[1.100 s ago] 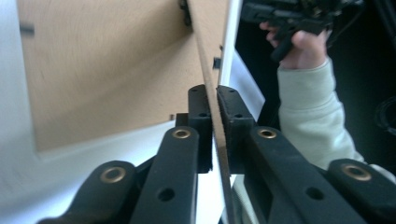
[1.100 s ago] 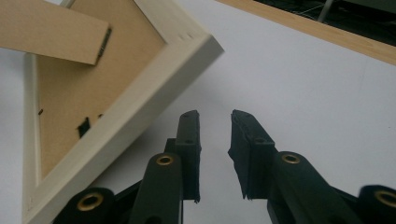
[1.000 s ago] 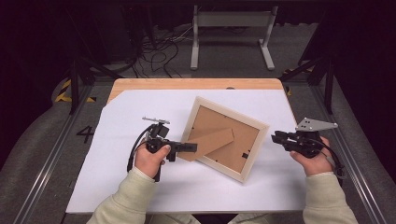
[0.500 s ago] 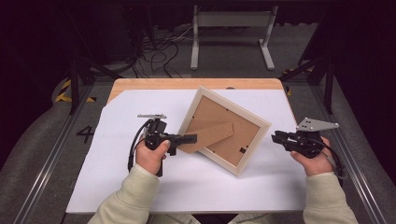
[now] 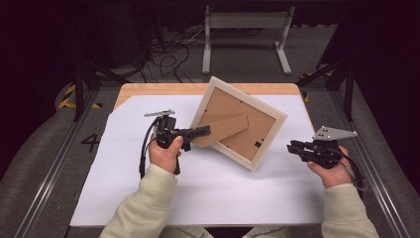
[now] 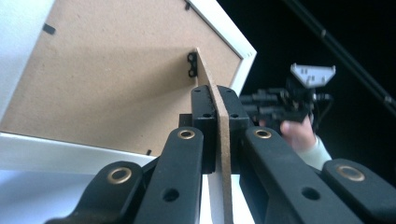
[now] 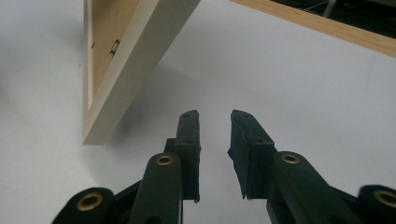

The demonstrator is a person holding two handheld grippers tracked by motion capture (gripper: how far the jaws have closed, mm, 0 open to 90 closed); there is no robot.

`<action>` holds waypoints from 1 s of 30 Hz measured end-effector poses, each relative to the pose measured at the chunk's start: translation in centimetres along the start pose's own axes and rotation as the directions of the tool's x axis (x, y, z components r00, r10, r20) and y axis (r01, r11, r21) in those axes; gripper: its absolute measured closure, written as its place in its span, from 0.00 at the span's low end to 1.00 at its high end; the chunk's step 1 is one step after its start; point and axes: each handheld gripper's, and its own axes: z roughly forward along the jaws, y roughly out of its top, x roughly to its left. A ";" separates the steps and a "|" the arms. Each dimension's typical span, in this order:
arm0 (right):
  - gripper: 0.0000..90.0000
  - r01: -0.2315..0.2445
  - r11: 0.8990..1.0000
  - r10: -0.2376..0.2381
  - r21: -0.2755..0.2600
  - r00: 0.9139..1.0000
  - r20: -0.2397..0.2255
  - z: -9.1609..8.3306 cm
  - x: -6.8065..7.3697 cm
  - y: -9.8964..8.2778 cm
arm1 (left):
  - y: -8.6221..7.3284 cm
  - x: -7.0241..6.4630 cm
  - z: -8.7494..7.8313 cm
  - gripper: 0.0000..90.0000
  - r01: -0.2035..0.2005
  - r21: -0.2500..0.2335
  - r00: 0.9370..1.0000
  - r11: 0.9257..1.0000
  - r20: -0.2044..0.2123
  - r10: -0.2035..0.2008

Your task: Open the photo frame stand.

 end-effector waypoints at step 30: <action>0.80 0.020 1.000 -0.019 0.015 0.999 -0.026 0.9 0.3 0.3 | -3.0 1.8 -2.7 0.92 -0.178 0.189 0.976 0.966 -0.090 0.197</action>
